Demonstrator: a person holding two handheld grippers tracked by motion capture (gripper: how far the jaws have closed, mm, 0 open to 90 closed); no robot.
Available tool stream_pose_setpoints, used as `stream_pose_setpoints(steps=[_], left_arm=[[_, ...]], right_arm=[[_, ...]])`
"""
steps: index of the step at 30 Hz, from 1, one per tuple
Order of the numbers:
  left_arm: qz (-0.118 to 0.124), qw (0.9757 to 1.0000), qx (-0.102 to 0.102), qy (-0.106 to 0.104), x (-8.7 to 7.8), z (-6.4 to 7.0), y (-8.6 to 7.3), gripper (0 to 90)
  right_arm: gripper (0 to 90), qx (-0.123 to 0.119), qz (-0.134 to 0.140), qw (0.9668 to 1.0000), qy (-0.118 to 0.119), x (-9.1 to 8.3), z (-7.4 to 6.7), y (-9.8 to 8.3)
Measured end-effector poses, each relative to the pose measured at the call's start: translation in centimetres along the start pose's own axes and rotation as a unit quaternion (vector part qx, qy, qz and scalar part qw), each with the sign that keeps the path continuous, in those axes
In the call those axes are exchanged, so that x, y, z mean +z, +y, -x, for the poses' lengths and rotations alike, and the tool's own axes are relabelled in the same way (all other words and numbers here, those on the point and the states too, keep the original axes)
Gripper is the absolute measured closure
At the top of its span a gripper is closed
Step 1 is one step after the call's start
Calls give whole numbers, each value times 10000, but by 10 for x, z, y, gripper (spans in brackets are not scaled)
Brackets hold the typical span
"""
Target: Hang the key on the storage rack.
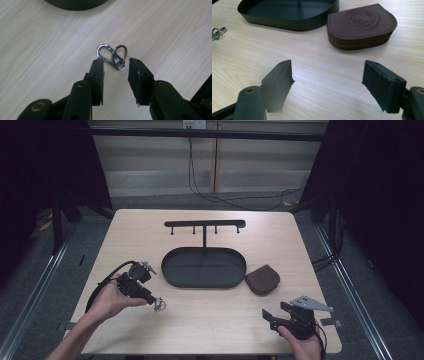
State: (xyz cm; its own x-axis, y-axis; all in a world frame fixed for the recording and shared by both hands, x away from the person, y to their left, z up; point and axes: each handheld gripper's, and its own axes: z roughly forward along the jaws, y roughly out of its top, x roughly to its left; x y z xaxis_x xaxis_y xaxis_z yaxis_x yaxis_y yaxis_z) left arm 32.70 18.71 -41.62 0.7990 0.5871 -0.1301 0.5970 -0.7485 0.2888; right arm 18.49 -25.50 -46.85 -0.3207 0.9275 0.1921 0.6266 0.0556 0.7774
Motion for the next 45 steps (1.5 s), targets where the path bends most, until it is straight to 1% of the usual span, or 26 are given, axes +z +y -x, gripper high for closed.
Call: stream_pose_setpoints(steps=[2, 4, 8, 10, 11, 13, 15, 16, 17, 18, 21, 23, 24, 26, 30, 32, 33, 36, 37, 38, 41, 43, 45], left_arm=[[-12, 10000, 24, -15, 1, 0, 3, 648], [17, 9999, 104, 6, 4, 1, 5, 642], [-159, 9996, 220, -122, 13, 1, 9, 690], [-233, 9994, 218, -151, 16, 0, 11, 710], [-273, 9993, 175, -193, 17, -1, 11, 712], [-296, 9990, 179, -274, 16, -5, 12, 715], [-246, 9992, 121, -296, 16, -7, 12, 731], [-288, 9990, 132, -318, 16, -9, 12, 733], [-259, 9990, 97, -353, 16, -10, 12, 740], [-280, 9990, 79, -349, 17, -11, 12, 742], [-360, 9986, 81, -379, 22, -14, 14, 733], [-408, 9984, 85, -377, 27, -15, 15, 700], [-424, 9982, 111, -414, 29, -15, 16, 700], [-464, 9980, 94, -411, 31, -16, 17, 704], [-468, 9978, 100, -458, 35, -19, 18, 713], [-504, 9975, 141, -469, 37, -19, 18, 723], [-511, 9974, 104, -494, 39, -18, 18, 722], [-572, 9968, 197, -529, 42, -17, 19, 728], [-569, 9968, 174, -530, 43, -16, 19, 727], [-590, 9966, 210, -527, 44, -16, 20, 727], [-633, 9963, 223, -546, 48, -14, 20, 725], [-650, 9961, 239, -548, 50, -14, 19, 718], [-622, 9963, 216, -545, 50, -14, 19, 709]], right_arm=[[237, 0, 5, 10000, 3, 0, 0, 0], [237, 0, 0, 10000, 9, 0, 0, 0], [237, -4, 4, 10000, -1, 0, -1, 0], [237, -9, 48, 10000, -38, -2, -1, 0], [237, -8, 49, 10000, -30, -2, -1, 0], [236, -2, 38, 10000, -20, -1, 0, 0], [237, -17, 12, 10000, -12, -1, -1, 0], [237, -19, 11, 10000, -6, -1, -1, 0], [236, -21, 9, 10000, -7, -1, -1, 0], [236, -8, 5, 10000, 4, -1, -1, 0], [236, -20, -8, 10000, 16, 0, -1, 0], [235, -11, -13, 10000, 22, 0, -1, 0], [234, -7, -12, 10000, 21, 0, -1, 0], [227, -1, -16, 10000, 30, 0, -1, 0], [223, 18, -2, 10000, 54, 0, 0, 0], [223, 10, -11, 10000, 65, 0, 0, 0], [223, 12, -14, 10000, 66, 0, 0, 0], [221, 4, -27, 10000, 79, 1, 0, 0], [221, 7, -25, 10000, 75, 1, 0, 0], [221, 9, -24, 10000, 72, 1, 0, 0], [221, 10, -33, 10000, 89, 1, 0, 0], [204, 39, -79, 9999, 113, 2, 0, 0], [205, 60, -117, 9998, 150, 2, 1, 0]])
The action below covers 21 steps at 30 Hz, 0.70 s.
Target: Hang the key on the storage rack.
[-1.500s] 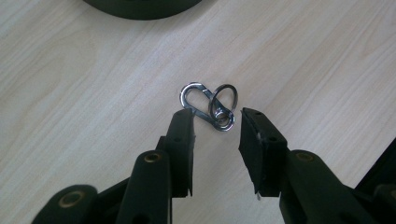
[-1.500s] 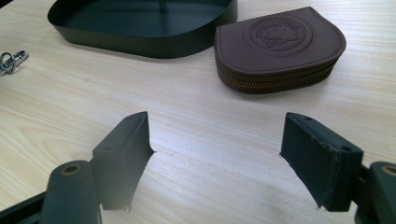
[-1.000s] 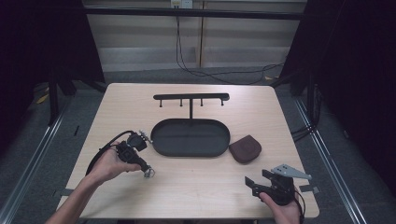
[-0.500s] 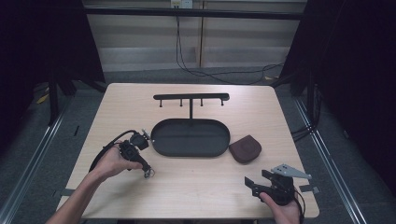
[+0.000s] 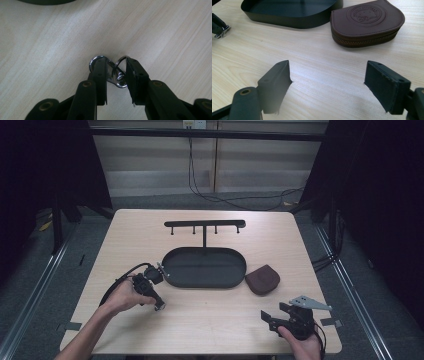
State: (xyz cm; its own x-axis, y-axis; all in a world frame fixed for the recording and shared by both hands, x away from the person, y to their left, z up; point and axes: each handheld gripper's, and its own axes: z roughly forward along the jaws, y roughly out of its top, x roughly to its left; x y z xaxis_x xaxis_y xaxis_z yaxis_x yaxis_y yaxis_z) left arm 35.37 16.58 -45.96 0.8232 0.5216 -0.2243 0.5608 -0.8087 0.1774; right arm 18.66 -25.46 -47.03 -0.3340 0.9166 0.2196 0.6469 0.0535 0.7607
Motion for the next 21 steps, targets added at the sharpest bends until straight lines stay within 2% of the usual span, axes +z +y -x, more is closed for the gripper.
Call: stream_pose_setpoints(steps=[7, 10, 14, 16, 19, 21], left_arm=[[-61, 9998, 78, 179, 1, 4, -1, 769], [-59, 9998, 125, 173, 1, 5, -1, 825], [-33, 9998, 130, 159, 1, 5, -1, 842], [1, 9999, 21, 153, -2, 5, -1, 849], [97, 9999, 33, 129, -10, 7, -3, 892], [71, 9998, 96, 167, -14, 6, -3, 893]], right_arm=[[203, -16, -4, 10000, -11, 0, 0, 0], [203, -9, -21, 10000, -2, 1, 0, 0], [203, 0, -20, 10000, -10, 1, 0, 0], [202, 7, -28, 10000, -13, 1, 0, 0], [200, 7, -30, 10000, -19, 1, 0, 0], [200, 20, -35, 10000, -14, 2, 0, 0]])
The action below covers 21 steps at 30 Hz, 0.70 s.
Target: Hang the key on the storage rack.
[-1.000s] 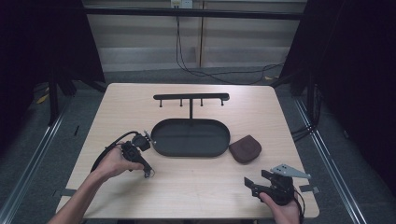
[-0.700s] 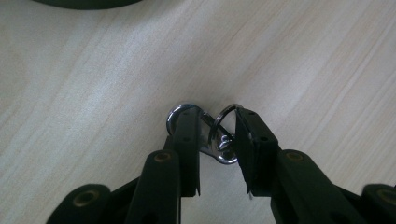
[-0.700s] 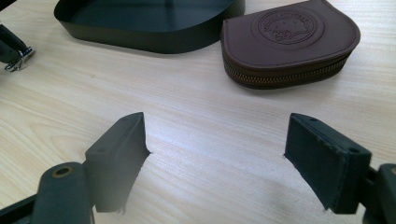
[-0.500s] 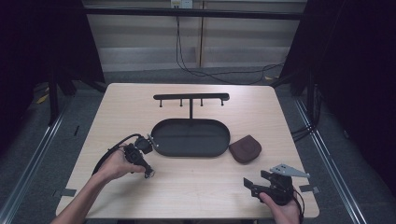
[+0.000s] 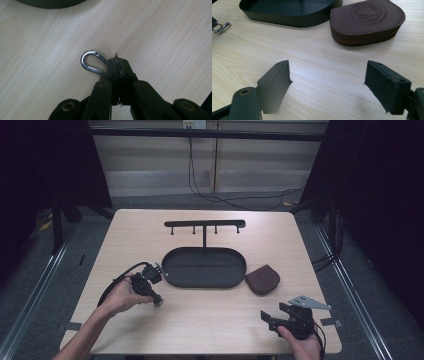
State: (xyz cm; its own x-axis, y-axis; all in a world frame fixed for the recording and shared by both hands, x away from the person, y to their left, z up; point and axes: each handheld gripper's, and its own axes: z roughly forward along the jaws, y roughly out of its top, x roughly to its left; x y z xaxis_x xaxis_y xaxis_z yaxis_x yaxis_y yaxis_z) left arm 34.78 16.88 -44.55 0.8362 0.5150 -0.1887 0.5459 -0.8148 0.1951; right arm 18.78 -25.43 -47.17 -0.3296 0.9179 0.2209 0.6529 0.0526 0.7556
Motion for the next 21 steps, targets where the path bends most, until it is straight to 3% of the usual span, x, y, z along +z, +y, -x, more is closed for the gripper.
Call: stream_pose_setpoints(steps=[1, 6, 13, 21], left_arm=[[55, 10000, -67, -1, -1, 1, -1, 893], [152, 9998, -8, -93, -10, 2, -1, 892], [248, 9997, 50, -4, -26, 2, -2, 892], [321, 9995, -15, 66, -42, 0, -3, 893]], right_arm=[[200, -3, 0, 10000, -6, 0, 0, 0], [200, 2, -1, 10000, -10, 0, 0, 0], [200, 3, -8, 10000, -13, 0, 0, 0], [197, -22, -10, 10000, -2, 0, -1, 0]])
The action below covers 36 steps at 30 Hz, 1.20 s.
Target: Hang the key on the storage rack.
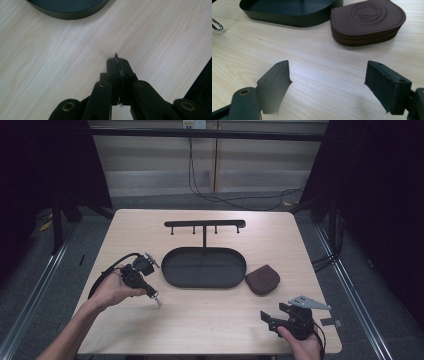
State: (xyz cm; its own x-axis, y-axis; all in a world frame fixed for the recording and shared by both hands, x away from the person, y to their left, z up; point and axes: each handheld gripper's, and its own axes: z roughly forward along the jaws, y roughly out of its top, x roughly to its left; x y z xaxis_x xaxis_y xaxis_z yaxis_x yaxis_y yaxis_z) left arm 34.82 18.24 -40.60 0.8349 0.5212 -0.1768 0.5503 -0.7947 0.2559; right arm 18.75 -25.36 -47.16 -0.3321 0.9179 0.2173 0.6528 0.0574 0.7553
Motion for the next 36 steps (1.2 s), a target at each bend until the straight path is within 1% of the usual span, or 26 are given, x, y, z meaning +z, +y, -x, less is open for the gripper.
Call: stream_pose_setpoints(steps=[4, 7, 8, 9, 12, 13, 15, 16, 18, 19, 21, 22, 24, 25, 27, 28, 29, 30, 33, 34, 36], left_arm=[[110, 9999, -20, 43, -7, 0, 1, 892], [124, 9999, 46, 102, -13, 1, 2, 892], [112, 9999, 64, 82, -15, 2, 2, 892], [155, 9998, 48, 103, -17, 2, 2, 892], [174, 9997, 37, 136, -21, 2, 4, 892], [167, 9997, 24, 151, -23, 3, 5, 892], [117, 9997, 73, 176, -26, 4, 8, 892], [108, 9997, 18, 210, -26, 5, 9, 892], [12, 9993, 52, 370, -26, 6, 12, 893], [-8, 9992, 67, 386, -26, 7, 12, 893], [2, 9993, 63, 374, -29, 8, 13, 893], [18, 9992, 123, 376, -30, 9, 14, 893], [58, 9992, 89, 392, -33, 10, 16, 892], [19, 9991, 121, 395, -35, 10, 17, 892], [66, 9989, 3, 463, -37, 9, 19, 892], [35, 9989, 23, 471, -37, 9, 20, 892], [53, 9990, 12, 455, -38, 10, 22, 892], [9, 9989, 33, 464, -39, 11, 23, 892], [4, 9988, 43, 490, -42, 12, 25, 892], [-17, 9988, 76, 488, -44, 13, 25, 892], [-11, 9988, 99, 489, -48, 15, 27, 892]], right_arm=[[197, 3, -5, 10000, 2, 0, 0, 0], [195, 2, 0, 10000, 12, 0, 0, 0], [194, -7, 13, 10000, 37, 0, 0, 0], [194, -8, 7, 10000, 30, 0, -1, 0], [194, -27, 8, 10000, 46, 0, -1, 0], [194, -27, 1, 10000, 43, 0, -1, 0], [194, -35, -10, 10000, 48, 0, -1, 0], [194, -35, -6, 10000, 50, 0, -1, 0], [193, -32, -7, 10000, 51, 0, -1, 0], [194, -32, -6, 10000, 53, 0, -1, 0], [194, -35, -9, 10000, 55, 0, -1, 0], [194, -37, -11, 10000, 58, 0, -1, 0], [194, -39, -10, 10000, 54, 0, -1, 0], [194, -36, -15, 10000, 55, 0, -1, 0], [194, -41, -17, 10000, 52, 0, -1, 0], [194, -41, -20, 10000, 53, 0, -1, 0], [194, -42, -26, 10000, 51, 0, -1, 0], [195, -43, -19, 10000, 58, 0, -1, 0], [197, -60, -16, 10000, 61, 0, -1, 0], [196, -67, -18, 10000, 61, 0, -2, 0], [196, -129, -55, 9999, 69, 1, -2, 0]])
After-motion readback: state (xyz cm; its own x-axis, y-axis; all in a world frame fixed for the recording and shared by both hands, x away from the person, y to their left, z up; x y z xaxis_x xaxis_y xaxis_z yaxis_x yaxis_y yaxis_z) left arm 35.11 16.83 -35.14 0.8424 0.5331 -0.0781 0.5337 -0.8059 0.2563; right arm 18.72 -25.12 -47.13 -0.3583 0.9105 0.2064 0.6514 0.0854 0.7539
